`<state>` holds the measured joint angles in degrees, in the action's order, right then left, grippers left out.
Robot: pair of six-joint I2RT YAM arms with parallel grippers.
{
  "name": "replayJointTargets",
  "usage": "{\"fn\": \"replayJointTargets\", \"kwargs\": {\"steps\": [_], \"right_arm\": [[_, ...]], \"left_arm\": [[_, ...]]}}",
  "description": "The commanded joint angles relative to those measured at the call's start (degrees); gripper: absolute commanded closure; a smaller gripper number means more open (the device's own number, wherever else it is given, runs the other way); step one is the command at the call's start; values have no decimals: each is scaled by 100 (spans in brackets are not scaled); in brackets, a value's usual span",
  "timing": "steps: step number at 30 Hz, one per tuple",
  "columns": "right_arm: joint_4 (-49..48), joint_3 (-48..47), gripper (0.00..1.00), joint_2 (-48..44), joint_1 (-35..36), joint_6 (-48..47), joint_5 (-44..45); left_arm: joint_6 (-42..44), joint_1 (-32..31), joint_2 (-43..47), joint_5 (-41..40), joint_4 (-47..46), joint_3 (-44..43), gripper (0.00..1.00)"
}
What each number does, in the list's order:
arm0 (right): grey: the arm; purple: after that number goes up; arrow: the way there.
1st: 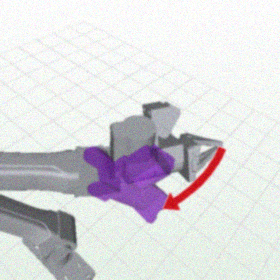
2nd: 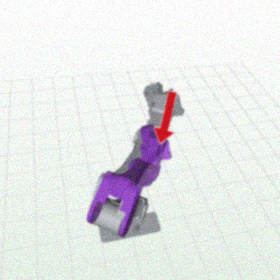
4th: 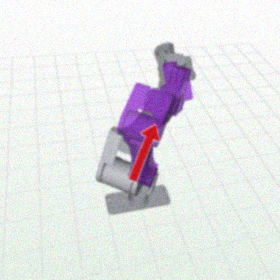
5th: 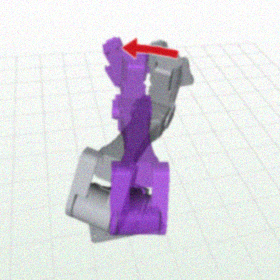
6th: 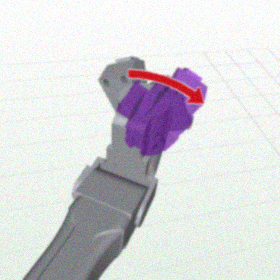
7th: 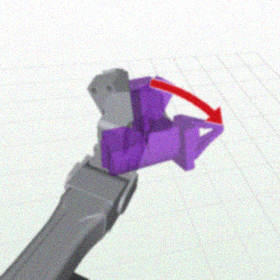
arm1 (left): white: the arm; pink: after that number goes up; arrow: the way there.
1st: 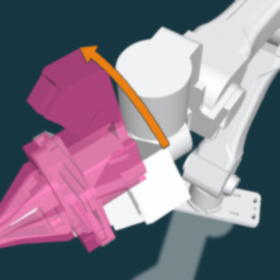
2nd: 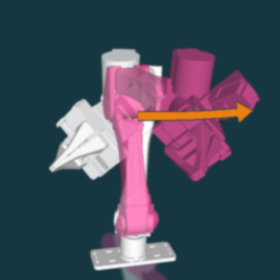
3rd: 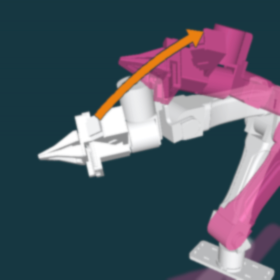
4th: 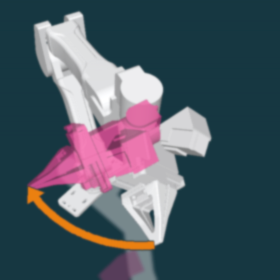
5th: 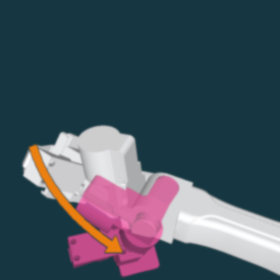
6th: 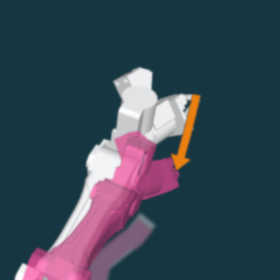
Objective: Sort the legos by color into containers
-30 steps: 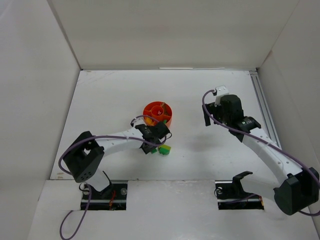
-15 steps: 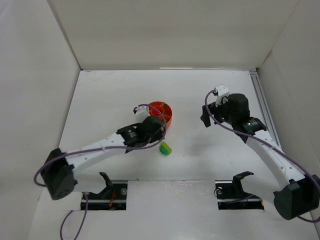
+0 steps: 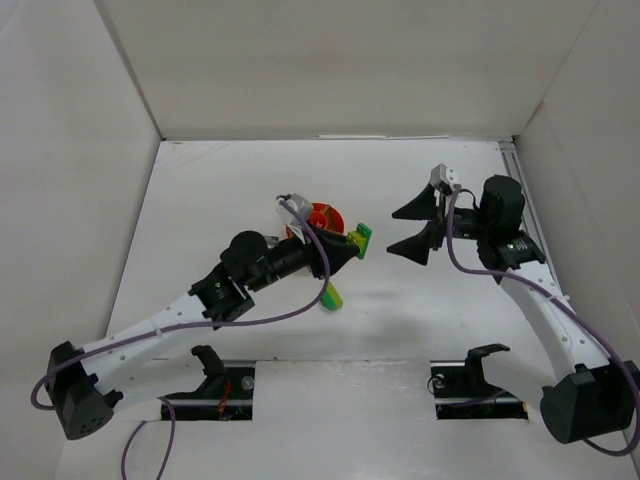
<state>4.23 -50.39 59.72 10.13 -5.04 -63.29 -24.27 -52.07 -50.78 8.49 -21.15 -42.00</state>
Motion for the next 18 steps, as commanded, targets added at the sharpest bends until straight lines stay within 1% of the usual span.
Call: {"fn": "replayJointTargets", "kwargs": {"steps": [1, 2, 4, 8, 12, 14, 16, 18], "right_arm": [[-616, -453, 0, -162, 252, -32, -1116], [-616, -524, 0, -224, 305, -93, -1168], [-616, -699, 0, -224, 376, -94, -1168], [-616, -875, 0, -85, 490, -269, -1528], [-616, -876, 0, 48, 613, -481, -2020], [-616, -815, 0, 48, 613, -621, -2099], [-616, -762, 0, -92, 613, -744, -2100], [-616, -762, 0, -93, 665, -744, -2100]], "left_arm": [[1072, 4, -379, 1329, -592, -326, 94], [1178, 4, -554, 1609, -592, -405, 98], [1398, 4, -678, 1787, -592, -616, 98], [1732, 57, -793, 2314, -706, -792, 98], [1865, 110, -845, 2604, -707, -845, 100], [1865, 171, -845, 2753, -707, -845, 100], [1926, 250, -845, 3095, -707, -845, 100], [1926, 321, -845, 3167, -707, -845, 100]]}}
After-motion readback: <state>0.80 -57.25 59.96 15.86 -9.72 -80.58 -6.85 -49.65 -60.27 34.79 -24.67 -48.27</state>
